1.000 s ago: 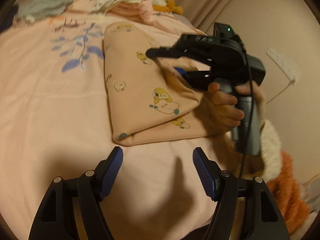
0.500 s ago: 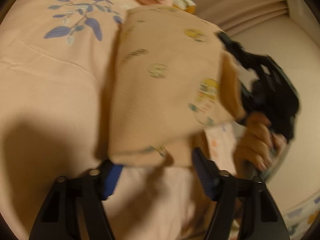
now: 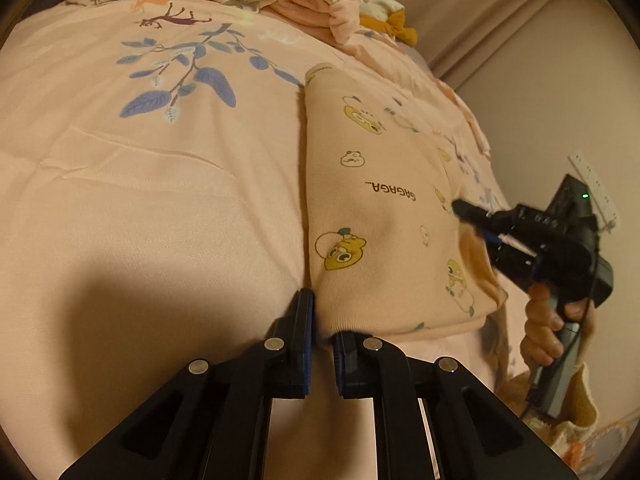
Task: Fold small clothes
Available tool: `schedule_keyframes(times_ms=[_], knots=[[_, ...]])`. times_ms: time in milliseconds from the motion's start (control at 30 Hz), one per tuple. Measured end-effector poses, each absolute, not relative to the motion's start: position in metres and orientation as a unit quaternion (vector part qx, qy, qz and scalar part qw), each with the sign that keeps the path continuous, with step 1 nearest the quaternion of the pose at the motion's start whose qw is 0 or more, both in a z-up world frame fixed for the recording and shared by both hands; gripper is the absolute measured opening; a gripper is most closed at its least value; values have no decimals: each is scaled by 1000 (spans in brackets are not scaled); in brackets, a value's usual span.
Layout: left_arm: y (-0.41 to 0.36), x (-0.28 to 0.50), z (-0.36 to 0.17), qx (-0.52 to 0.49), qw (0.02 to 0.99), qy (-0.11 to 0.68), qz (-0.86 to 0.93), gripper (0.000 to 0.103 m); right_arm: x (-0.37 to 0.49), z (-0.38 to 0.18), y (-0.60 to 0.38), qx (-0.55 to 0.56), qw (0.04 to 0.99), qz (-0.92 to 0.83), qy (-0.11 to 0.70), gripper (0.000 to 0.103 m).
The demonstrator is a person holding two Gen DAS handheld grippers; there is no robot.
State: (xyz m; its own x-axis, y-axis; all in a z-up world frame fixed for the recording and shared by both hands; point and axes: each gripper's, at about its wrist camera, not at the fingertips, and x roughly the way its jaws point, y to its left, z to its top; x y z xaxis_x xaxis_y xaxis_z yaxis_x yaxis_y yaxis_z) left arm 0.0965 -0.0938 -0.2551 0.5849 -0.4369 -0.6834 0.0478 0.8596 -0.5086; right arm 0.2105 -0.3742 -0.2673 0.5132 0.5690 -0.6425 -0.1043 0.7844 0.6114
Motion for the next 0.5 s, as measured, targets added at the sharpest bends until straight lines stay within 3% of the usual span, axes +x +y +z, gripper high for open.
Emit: schedule_keyframes(times_ms=[67, 267, 433, 500], knots=[[-92, 91, -247, -197, 868, 437, -129, 11, 207, -267, -381, 258, 831, 196, 452, 21], [-103, 51, -225, -131, 873, 446, -150, 11, 170, -230, -408, 318, 849, 216, 361, 29], [-106, 31, -187, -100, 919, 347, -160, 11, 149, -209, -369, 233, 874, 257, 340, 33], [-111, 37, -189, -67, 938, 319, -118, 11, 150, -215, -358, 187, 883, 228, 365, 62]])
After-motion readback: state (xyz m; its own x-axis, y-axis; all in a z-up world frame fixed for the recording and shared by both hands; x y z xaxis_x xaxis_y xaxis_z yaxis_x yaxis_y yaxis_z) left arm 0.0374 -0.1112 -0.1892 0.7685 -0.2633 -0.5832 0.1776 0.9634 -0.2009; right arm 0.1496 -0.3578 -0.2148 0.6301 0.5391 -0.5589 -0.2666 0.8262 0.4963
